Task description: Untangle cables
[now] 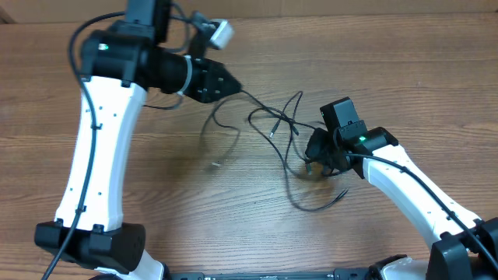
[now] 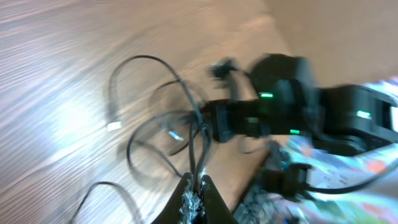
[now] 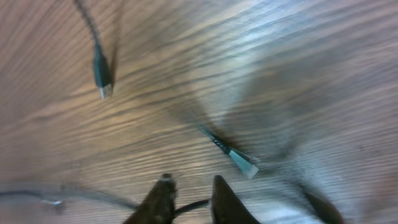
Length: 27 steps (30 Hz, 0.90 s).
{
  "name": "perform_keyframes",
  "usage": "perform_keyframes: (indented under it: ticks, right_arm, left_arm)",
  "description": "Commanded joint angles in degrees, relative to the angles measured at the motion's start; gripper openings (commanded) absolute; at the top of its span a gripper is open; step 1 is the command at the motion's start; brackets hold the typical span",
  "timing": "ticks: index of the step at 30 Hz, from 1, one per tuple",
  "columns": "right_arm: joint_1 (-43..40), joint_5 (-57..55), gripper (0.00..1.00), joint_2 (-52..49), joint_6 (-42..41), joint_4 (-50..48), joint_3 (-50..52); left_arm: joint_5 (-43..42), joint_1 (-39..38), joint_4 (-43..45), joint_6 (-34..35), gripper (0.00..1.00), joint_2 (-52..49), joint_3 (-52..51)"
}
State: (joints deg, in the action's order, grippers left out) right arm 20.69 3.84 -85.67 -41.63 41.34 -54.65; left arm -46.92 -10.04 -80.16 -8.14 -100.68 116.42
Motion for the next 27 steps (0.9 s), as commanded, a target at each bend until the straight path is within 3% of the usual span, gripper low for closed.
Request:
perform_keyframes:
  ticks: [1,5,18,23,25,27]
  right_arm:
    - [-0.55,-4.98,0.11,0.13,-0.72,1.25,-0.07]
    - [-0.55,-8.09,0.07,0.13,-3.41,2.99,-0.07]
    - [-0.55,-11.32,0.05,0.13,-3.39,5.86,-0.07]
    - [-0.55,-9.42,0.21,0.13,-2.54,4.37,-0.07]
    - [-0.55,-4.55,0.26,0.13,3.06,2.25,-0.07]
    - [-0.55,2.51,0.38,0.13,10.14,-0.7,-0.07]
  left_arm:
    - [9.25,5.75,-1.42,-1.29,0.04,1.27,2.03]
    - [13.09,9.49,-2.01,-0.63,0.04,1.27,2.03]
    - [12.74,19.45,-2.12,2.01,0.04,1.27,2.03]
    - [10.16,18.78,-2.78,2.1,0.04,1.27,2.03]
    - [7.23,17.73,-2.97,0.59,0.04,1.27,2.01]
    - [5.57,16.46,-2.99,-0.04,0.04,1.27,2.03]
